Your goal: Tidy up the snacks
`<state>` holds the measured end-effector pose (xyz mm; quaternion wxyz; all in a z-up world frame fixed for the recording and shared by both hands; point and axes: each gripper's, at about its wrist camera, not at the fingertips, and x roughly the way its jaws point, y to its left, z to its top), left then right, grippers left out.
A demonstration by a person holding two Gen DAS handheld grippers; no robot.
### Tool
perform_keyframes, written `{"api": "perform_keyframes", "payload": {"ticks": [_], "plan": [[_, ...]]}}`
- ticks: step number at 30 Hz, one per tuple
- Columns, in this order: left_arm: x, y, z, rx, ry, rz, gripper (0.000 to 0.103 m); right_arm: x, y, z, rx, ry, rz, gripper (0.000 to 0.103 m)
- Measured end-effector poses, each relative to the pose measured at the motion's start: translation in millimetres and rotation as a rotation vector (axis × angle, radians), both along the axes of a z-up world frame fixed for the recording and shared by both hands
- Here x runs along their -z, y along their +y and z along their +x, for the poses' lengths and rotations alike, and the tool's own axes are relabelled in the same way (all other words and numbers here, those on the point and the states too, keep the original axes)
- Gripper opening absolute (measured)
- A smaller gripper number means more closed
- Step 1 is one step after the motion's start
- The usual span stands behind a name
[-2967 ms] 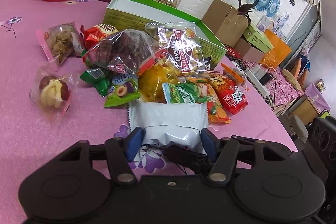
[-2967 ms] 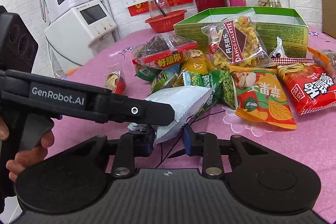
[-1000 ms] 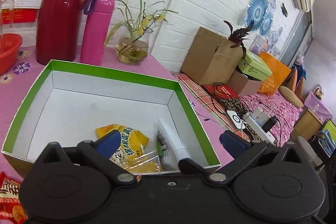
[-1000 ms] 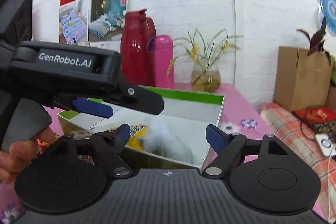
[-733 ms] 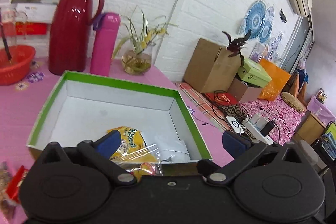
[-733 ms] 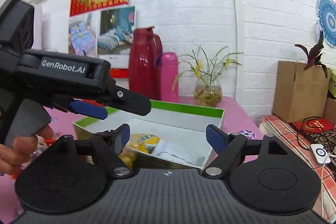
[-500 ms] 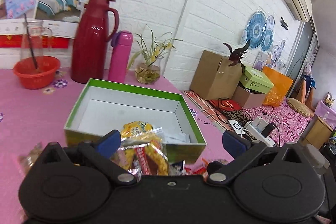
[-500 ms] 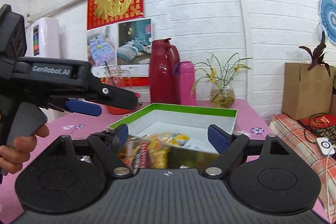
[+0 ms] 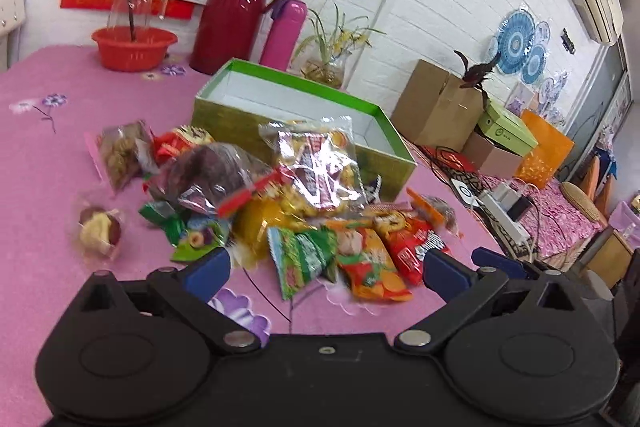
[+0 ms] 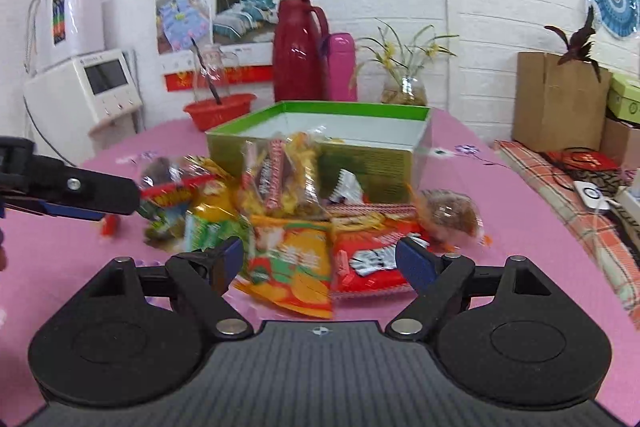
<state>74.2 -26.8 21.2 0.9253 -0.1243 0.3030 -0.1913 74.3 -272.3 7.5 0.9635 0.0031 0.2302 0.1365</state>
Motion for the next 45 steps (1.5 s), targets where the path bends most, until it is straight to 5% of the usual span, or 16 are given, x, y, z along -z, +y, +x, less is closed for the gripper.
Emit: {"api": "perform_keyframes", "payload": {"ticks": [13, 22, 31, 40, 45], "plan": [[3, -53, 17, 0.095, 0.000, 0.039, 0.103, 31, -23, 72, -0.027, 0.205, -0.067, 0.103], [15, -92, 40, 0.275, 0.044, 0.082, 0.103, 25, -52, 6, -0.158, 0.188, -0.088, 0.103], [39, -154, 85, 0.476, 0.152, 0.108, 0.103, 22, -74, -37, 0.050, 0.148, -0.067, 0.103], [54, -166, 101, 0.531, 0.239, 0.056, 0.103, 30, -65, -42, 0.079, 0.122, -0.080, 0.103], [55, -178, 97, 0.561, 0.206, 0.084, 0.102, 32, -66, -28, 0.069, 0.155, -0.098, 0.103]]}}
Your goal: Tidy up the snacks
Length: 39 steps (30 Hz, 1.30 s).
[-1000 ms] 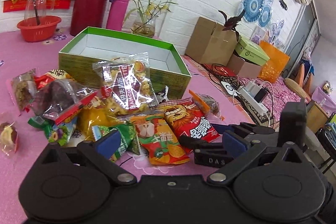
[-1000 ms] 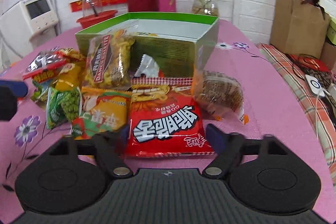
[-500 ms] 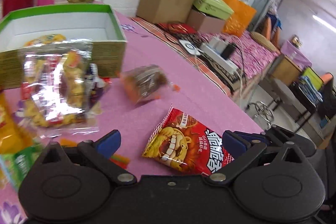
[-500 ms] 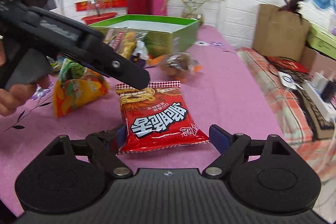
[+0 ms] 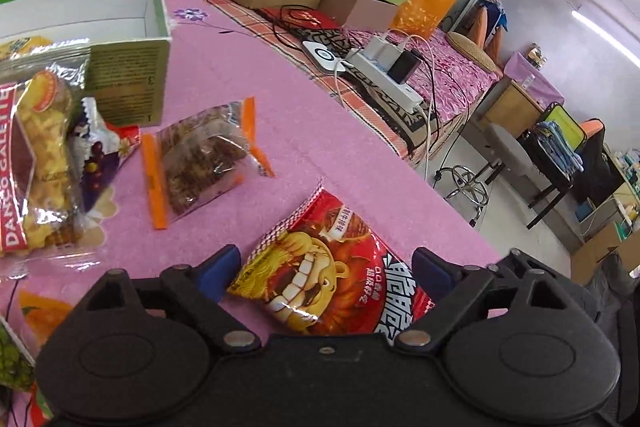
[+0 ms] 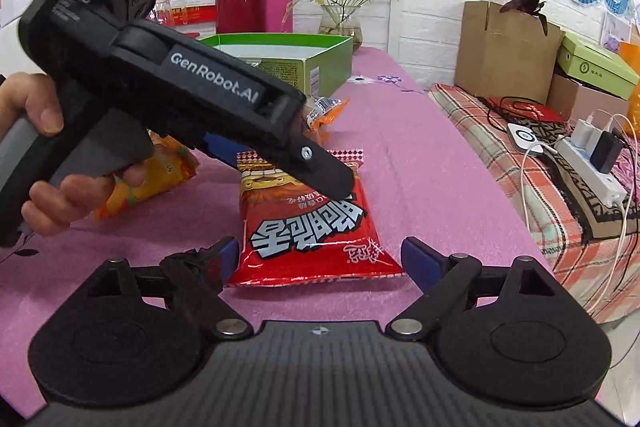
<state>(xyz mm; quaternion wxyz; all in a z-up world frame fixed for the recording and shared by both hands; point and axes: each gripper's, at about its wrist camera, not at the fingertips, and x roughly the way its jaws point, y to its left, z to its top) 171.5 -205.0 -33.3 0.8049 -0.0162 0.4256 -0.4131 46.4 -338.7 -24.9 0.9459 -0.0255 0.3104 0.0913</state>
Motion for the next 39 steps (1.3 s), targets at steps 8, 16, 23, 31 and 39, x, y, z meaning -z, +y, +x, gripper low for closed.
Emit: {"api": "perform_keyframes", "payload": {"ticks": [8, 16, 23, 31, 39], "plan": [[-2, 6, -10, -0.019, -0.006, -0.020, 0.025, -5, 3, 3, -0.004, 0.020, 0.007, 0.103], [-54, 38, -11, -0.106, -0.133, -0.092, 0.024, -48, 22, 19, -0.083, -0.143, -0.008, 0.103], [-108, 68, 28, -0.225, -0.287, -0.093, 0.026, -77, 48, 82, -0.185, -0.289, 0.009, 0.103], [-104, 99, 102, -0.321, -0.277, -0.104, 0.026, -76, 66, 163, -0.243, -0.288, 0.030, 0.103], [-72, 110, 154, -0.384, -0.194, -0.070, 0.098, -59, 79, 213, -0.189, -0.265, 0.040, 0.103]]}}
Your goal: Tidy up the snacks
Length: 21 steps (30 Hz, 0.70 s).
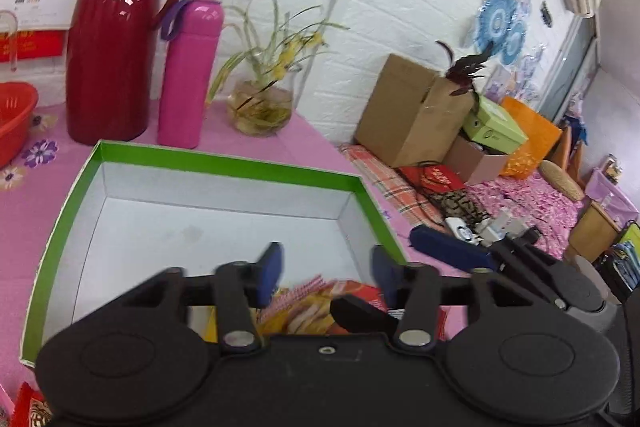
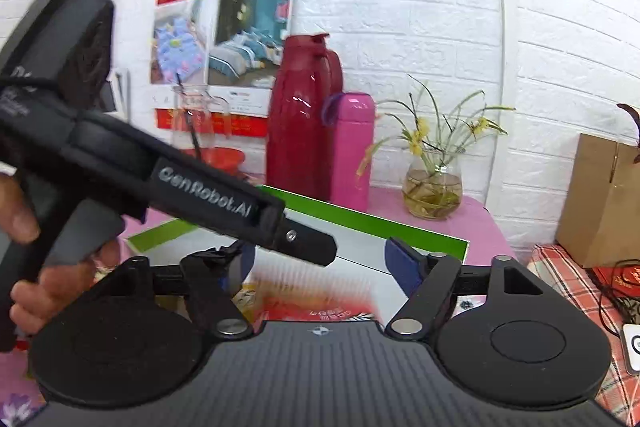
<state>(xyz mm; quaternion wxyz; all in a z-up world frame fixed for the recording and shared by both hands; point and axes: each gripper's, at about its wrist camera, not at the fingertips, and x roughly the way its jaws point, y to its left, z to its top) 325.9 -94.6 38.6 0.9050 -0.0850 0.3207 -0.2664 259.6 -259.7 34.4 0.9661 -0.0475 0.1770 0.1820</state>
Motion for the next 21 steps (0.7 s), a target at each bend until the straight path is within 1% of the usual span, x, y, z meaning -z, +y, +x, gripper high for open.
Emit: {"api": "perform_keyframes", "payload": {"ticks": [1, 3, 5, 9, 12, 16, 19, 21], "plan": [[3, 2, 0, -0.025, 0.003, 0.002, 0.103, 3, 1, 2, 0.003, 0.017, -0.014, 0.103], [6, 10, -5, -0.061, -0.022, 0.004, 0.103, 6, -2, -3, -0.012, 0.019, -0.028, 0.103], [4, 13, -9, -0.063, -0.028, 0.019, 0.103, 4, -5, -14, -0.017, -0.001, -0.050, 0.103], [-9, 19, -28, -0.074, -0.034, 0.008, 0.103, -8, -10, -44, -0.027, -0.048, -0.069, 0.103], [-22, 21, -53, -0.079, -0.059, 0.018, 0.103, -16, -14, -67, -0.037, -0.065, -0.060, 0.103], [-34, 25, -93, -0.087, -0.075, 0.038, 0.103, -23, -16, -100, -0.055, -0.065, -0.021, 0.103], [-36, 28, -120, -0.077, -0.090, 0.051, 0.103, -21, -16, -120, -0.071, -0.047, 0.003, 0.103], [-32, 29, -135, -0.055, -0.089, 0.046, 0.103, -15, -13, -126, -0.086, -0.025, 0.006, 0.103]]}}
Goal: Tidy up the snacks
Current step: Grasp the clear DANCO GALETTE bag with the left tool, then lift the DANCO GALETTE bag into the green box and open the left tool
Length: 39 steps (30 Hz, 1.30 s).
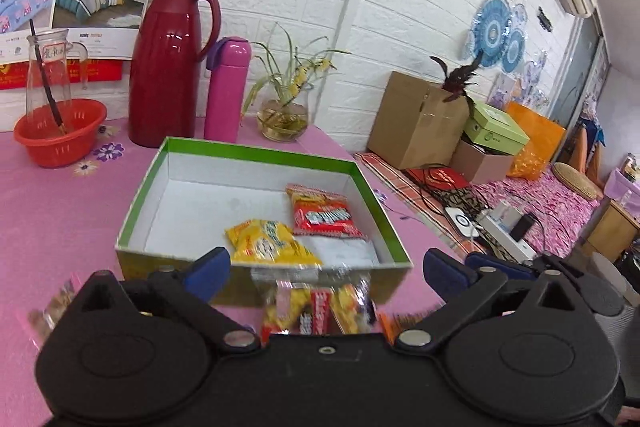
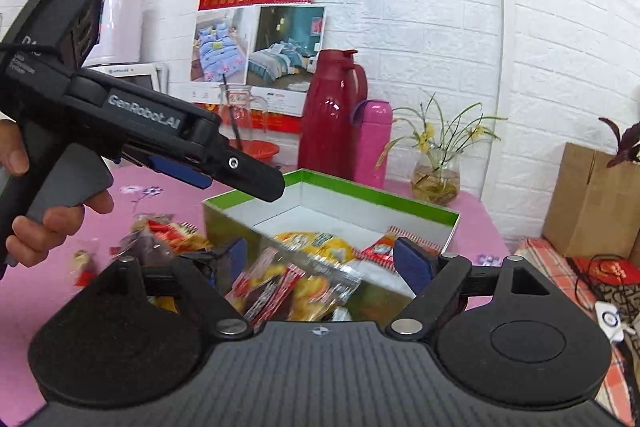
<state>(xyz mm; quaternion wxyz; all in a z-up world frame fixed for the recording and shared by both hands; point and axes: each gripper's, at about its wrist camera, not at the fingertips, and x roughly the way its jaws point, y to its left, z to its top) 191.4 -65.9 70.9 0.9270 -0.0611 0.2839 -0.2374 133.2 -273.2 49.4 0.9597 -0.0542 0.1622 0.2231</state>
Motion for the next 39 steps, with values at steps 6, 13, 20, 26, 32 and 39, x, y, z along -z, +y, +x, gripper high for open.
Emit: {"api": "perform_keyframes", "payload": {"ticks": [6, 13, 20, 26, 32, 39], "plan": [[31, -10, -4, 0.040, 0.092, 0.001, 0.103, 30, 12, 2, -0.016, 0.133, 0.012, 0.103], [61, -26, 26, 0.054, 0.133, 0.053, 0.103, 56, 14, 34, 0.027, 0.316, 0.118, 0.096], [80, -26, 49, 0.047, 0.153, 0.133, 0.103, 68, 15, 56, 0.049, 0.397, 0.203, 0.086], [89, -12, 58, 0.092, 0.218, 0.056, 0.091, 71, 10, 54, 0.047, 0.414, 0.232, 0.068], [91, -15, 53, 0.074, 0.191, 0.065, 0.093, 73, 14, 59, 0.073, 0.434, 0.250, 0.081], [80, -11, 29, 0.048, 0.167, 0.054, 0.055, 60, 12, 41, 0.074, 0.409, 0.229, 0.059]]}}
